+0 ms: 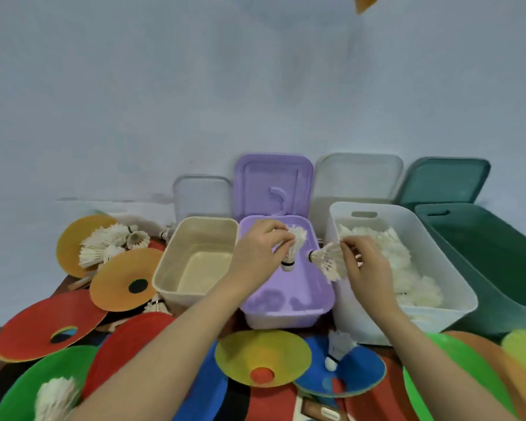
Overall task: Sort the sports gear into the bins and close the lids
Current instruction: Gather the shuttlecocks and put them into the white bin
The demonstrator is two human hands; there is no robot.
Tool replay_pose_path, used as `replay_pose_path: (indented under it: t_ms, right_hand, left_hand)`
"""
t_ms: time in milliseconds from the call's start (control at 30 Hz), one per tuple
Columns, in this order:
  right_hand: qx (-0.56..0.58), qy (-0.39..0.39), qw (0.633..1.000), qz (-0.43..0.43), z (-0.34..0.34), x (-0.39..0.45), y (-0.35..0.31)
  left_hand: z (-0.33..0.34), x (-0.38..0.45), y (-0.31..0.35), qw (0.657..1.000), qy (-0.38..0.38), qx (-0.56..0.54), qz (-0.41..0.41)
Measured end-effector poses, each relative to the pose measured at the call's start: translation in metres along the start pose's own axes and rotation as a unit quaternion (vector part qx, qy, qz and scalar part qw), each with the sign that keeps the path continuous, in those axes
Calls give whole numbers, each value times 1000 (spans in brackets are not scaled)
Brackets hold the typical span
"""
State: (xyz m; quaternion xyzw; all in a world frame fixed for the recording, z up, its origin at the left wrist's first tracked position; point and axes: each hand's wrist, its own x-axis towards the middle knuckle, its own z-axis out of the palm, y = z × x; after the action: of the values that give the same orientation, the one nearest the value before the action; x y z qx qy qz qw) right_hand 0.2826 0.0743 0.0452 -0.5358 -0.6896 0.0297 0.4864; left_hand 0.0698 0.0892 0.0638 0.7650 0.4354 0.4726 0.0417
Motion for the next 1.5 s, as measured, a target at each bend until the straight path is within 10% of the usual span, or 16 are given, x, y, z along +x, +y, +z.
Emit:
replay_pose_path:
  t_ms: [467, 633, 833, 933, 1200, 1500]
  right_hand:
    - [-58, -35, 993, 100, -102, 20, 143]
    - [-83, -142, 982, 94, -91, 5, 159]
    - [-72, -192, 974, 97, -92, 7, 167]
    - [-91, -228, 967, 66, -97, -1, 168]
    - [-185, -478, 858, 39, -100, -11, 155]
    - [-200, -470, 860, 27, -101, -17, 145]
  left_hand:
    - [165, 33, 84, 995, -95, -28, -29]
    - [174, 18, 77, 979, -180, 24, -95]
    - [184, 15, 77, 945, -322, 63, 10]
    - [191, 9, 78, 953, -283, 110, -15]
    - [183, 0, 87, 928, -320, 170, -86]
    - [168, -13, 90, 896, -370, 228, -89]
